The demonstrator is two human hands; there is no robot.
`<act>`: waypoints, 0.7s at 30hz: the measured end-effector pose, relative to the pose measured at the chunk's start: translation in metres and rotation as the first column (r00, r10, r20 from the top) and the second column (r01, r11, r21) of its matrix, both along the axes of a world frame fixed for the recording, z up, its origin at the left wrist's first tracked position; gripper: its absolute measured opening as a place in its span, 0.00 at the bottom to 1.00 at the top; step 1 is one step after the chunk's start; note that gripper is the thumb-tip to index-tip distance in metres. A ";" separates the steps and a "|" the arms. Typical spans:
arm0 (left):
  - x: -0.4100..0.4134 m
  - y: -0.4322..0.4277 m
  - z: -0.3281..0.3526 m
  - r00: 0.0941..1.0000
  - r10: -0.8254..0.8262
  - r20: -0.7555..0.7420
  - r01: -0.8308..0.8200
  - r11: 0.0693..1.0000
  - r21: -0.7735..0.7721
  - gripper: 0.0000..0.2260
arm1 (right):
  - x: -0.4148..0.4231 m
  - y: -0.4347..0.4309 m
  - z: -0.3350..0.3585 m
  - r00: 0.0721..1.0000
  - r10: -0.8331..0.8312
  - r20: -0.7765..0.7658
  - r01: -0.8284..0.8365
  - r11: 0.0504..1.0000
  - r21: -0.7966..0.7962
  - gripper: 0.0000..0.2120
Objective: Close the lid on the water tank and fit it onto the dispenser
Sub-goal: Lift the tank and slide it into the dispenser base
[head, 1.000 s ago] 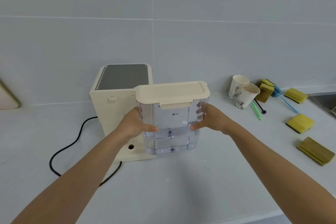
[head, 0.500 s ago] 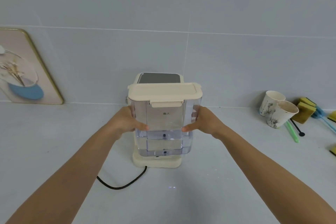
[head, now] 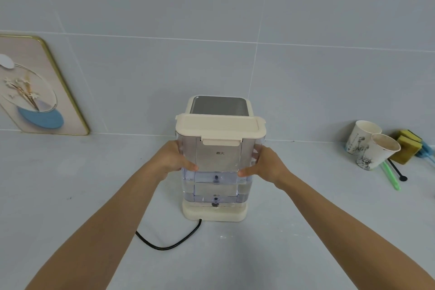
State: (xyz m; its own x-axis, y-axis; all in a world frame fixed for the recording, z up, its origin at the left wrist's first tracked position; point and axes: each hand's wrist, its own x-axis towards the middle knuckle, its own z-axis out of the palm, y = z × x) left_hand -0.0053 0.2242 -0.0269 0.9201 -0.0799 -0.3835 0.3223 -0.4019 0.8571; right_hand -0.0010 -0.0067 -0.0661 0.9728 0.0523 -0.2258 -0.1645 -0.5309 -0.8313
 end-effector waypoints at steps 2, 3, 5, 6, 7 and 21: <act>0.003 0.002 -0.003 1.000 -0.001 -0.002 0.001 1.000 -0.006 0.27 | 0.001 0.002 -0.004 1.000 -0.010 0.010 0.010 1.000 -0.014 0.38; 0.005 0.003 -0.005 1.000 -0.004 0.000 0.004 1.000 -0.009 0.27 | 0.001 0.002 -0.005 1.000 -0.017 0.013 0.017 1.000 -0.022 0.39; 0.007 0.004 -0.008 1.000 -0.010 0.005 0.010 1.000 -0.017 0.27 | 0.001 0.003 -0.008 0.999 -0.026 0.023 0.027 0.999 -0.033 0.40; 0.009 0.005 -0.010 1.000 -0.011 0.010 0.011 1.000 -0.023 0.27 | 0.001 0.004 -0.009 0.999 -0.029 0.031 0.030 0.999 -0.036 0.39; 0.009 0.005 -0.011 1.000 -0.011 0.014 0.012 1.000 -0.026 0.27 | 0.001 0.004 -0.010 0.999 -0.032 0.040 0.033 0.999 -0.037 0.39; 0.007 0.006 -0.036 1.000 -0.012 0.004 0.012 1.000 -0.017 0.30 | -0.003 0.008 -0.033 0.999 -0.044 0.032 0.045 0.998 -0.041 0.36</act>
